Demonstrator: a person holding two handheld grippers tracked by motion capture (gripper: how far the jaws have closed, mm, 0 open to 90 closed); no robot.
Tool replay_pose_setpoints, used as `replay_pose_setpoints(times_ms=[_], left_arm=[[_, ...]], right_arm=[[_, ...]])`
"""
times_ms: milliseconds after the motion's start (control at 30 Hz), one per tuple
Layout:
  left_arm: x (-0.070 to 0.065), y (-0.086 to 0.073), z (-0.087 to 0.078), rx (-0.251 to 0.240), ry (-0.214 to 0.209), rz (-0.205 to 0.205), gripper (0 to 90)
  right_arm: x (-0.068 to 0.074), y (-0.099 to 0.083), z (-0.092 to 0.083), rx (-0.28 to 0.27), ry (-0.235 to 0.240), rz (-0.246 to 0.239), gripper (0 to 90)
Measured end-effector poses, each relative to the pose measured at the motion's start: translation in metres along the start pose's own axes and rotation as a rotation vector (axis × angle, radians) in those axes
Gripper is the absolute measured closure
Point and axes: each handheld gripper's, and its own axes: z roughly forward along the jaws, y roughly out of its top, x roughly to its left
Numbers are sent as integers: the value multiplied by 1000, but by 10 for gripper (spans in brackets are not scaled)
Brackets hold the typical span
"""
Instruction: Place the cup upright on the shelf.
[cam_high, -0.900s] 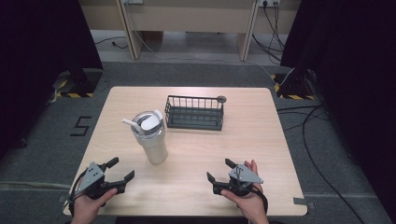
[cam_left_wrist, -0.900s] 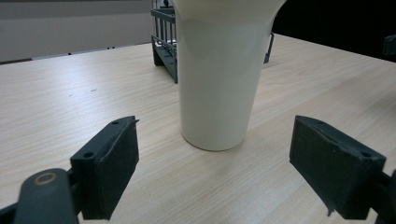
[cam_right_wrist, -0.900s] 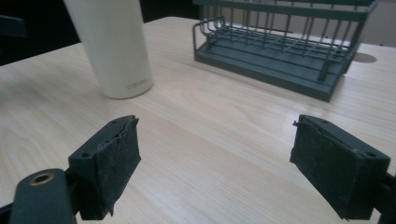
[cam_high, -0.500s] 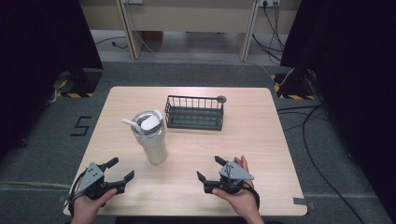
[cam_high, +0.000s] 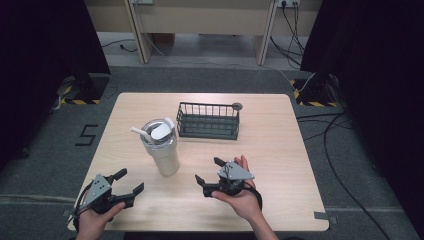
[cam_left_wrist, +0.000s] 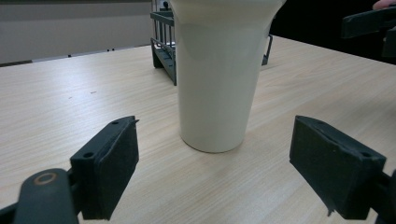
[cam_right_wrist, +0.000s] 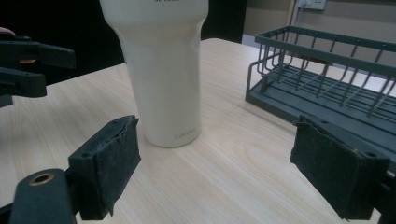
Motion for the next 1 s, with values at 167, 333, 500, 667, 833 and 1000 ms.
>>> replay_pose_setpoints(times_ms=[167, 333, 500, 667, 833, 1000], left_arm=[[0, 0, 0, -1, 0, -2, 151], [0, 0, 0, -1, -1, -2, 150], [0, 0, 0, 0, -2, 0, 151], [0, 0, 0, -1, -3, 0, 151], [0, 1, 0, -2, -4, -1, 151], [0, 1, 0, -3, -6, -2, 150]], right_arm=[[1, 4, 14, -1, 13, -4, 153], [1, 8, 22, -5, 24, -5, 153], [4, 13, 35, -5, 45, -12, 153], [7, 16, 45, -5, 62, -14, 153], [11, 18, 59, 6, 82, -12, 150], [14, 20, 74, 15, 87, -13, 115]])
